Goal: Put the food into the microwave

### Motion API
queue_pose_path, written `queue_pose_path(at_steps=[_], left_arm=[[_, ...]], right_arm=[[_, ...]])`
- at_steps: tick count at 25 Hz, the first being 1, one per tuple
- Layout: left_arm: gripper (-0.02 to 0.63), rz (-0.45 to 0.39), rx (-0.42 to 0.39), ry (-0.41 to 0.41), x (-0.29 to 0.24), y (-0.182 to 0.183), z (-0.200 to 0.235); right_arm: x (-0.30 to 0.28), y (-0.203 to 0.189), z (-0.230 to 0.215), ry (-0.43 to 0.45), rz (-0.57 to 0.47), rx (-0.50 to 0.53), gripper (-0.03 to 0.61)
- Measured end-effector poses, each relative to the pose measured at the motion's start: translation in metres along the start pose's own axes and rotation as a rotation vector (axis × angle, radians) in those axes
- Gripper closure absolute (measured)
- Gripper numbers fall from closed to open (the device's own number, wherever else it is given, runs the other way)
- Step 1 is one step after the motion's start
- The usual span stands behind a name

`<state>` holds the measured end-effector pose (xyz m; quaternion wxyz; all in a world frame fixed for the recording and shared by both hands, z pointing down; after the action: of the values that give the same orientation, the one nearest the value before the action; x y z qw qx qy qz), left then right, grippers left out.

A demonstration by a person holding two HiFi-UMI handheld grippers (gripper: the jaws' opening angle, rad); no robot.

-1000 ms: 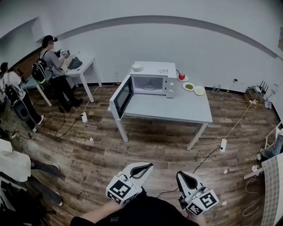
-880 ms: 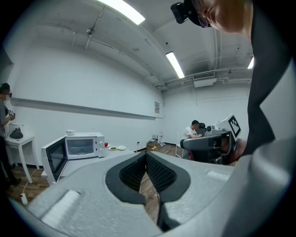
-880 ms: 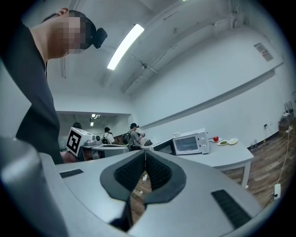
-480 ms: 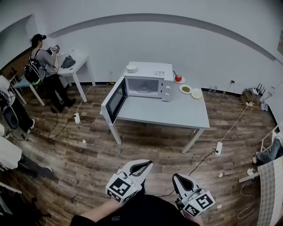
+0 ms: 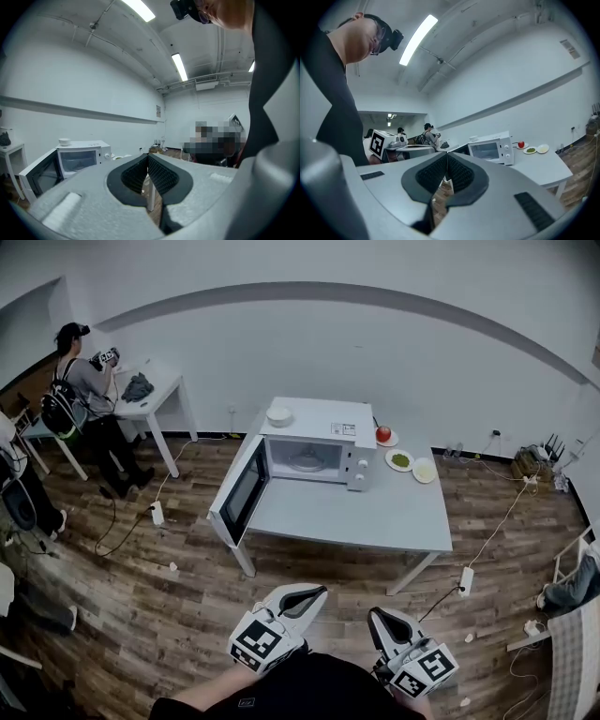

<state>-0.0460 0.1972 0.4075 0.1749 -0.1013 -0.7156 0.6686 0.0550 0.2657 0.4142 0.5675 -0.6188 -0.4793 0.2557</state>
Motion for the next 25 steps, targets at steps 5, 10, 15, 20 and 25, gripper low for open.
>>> queue_pose_path(at_steps=[5, 10, 15, 20, 25], left_arm=[[0.604, -0.003, 0.017, -0.013, -0.013, -0.003, 0.058], [0.604, 0.004, 0.024, -0.048, -0.022, -0.009, 0.093], [0.604, 0.004, 0.093, 0.007, -0.023, -0.019, 0.116], [0.604, 0.032, 0.104, 0.064, -0.039, -0.033, 0.149], [0.604, 0.045, 0.069, 0.118, -0.083, -0.04, 0.185]], right_arm=[[-0.064, -0.009, -0.018, 0.006, 0.017, -0.004, 0.561], [-0.116, -0.025, -0.013, 0.068, 0.055, -0.014, 0.561], [-0.137, -0.038, -0.025, 0.085, 0.093, -0.057, 0.561], [-0.171, -0.048, -0.044, 0.164, 0.131, -0.071, 0.561], [-0.201, -0.051, -0.098, 0.204, 0.123, -0.11, 0.562]])
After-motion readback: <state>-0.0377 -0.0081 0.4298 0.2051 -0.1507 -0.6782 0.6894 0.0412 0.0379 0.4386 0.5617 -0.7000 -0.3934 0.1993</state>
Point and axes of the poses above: the fingertips, and each gripper's own axes: x backward along the fingers, z to its left, y out of its top, the point moved 2 cm from there along x, backward along the fingers, and after that the axes turned 14 degrees about -z, right-handed, at the moved point
